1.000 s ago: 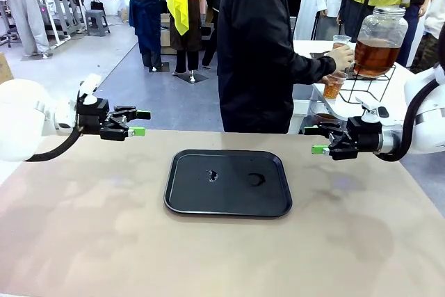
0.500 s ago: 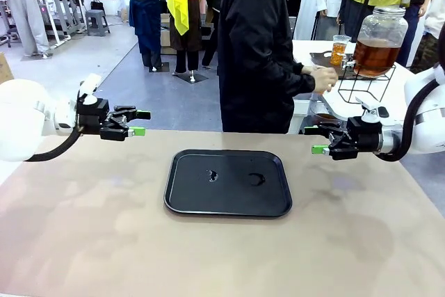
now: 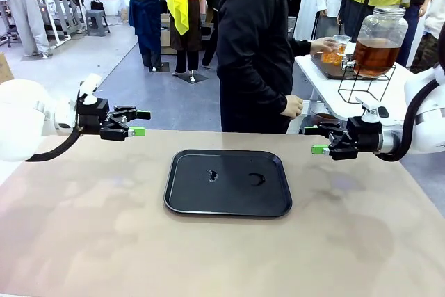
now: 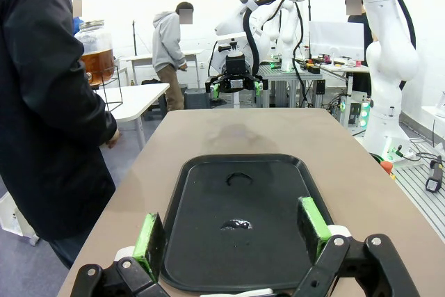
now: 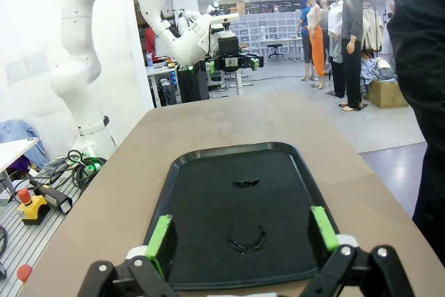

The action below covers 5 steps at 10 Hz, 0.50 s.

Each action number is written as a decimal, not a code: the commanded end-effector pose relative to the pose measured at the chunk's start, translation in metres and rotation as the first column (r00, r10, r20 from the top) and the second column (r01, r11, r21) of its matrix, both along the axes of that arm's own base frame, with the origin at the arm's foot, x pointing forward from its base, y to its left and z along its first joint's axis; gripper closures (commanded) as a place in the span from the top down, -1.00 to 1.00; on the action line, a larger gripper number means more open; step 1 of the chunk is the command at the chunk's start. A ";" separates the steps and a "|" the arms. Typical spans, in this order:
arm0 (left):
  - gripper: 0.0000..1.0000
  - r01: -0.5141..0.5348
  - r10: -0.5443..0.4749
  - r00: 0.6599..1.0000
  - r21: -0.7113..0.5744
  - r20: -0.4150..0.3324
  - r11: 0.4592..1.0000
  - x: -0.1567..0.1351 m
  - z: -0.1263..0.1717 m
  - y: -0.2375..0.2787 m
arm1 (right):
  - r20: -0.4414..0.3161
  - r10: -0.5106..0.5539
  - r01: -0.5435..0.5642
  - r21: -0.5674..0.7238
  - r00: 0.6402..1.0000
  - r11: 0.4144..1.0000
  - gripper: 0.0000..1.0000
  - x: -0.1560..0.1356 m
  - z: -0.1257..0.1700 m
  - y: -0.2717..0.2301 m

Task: Pour the drink into the iced cup.
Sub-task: Open the gripper to release the iced cup you were holding.

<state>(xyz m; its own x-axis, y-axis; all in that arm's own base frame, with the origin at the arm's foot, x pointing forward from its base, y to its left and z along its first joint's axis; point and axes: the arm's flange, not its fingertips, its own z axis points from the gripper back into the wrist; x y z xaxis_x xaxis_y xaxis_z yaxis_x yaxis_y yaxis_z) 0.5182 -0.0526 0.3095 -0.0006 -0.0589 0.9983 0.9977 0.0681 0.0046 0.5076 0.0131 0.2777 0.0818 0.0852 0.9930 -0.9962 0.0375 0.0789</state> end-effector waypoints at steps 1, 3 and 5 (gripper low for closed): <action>1.00 -0.010 0.010 1.000 -0.006 0.004 1.000 0.000 0.003 -0.002 | -0.008 0.003 -0.003 -0.007 1.000 1.000 1.00 0.003 0.003 0.003; 1.00 -0.010 0.010 1.000 -0.006 0.004 1.000 0.000 0.003 -0.002 | -0.008 0.003 -0.003 -0.007 1.000 1.000 1.00 0.003 0.003 0.003; 1.00 -0.010 0.010 1.000 -0.006 0.004 1.000 0.000 0.003 -0.002 | -0.008 0.003 -0.003 -0.007 1.000 1.000 1.00 0.003 0.003 0.003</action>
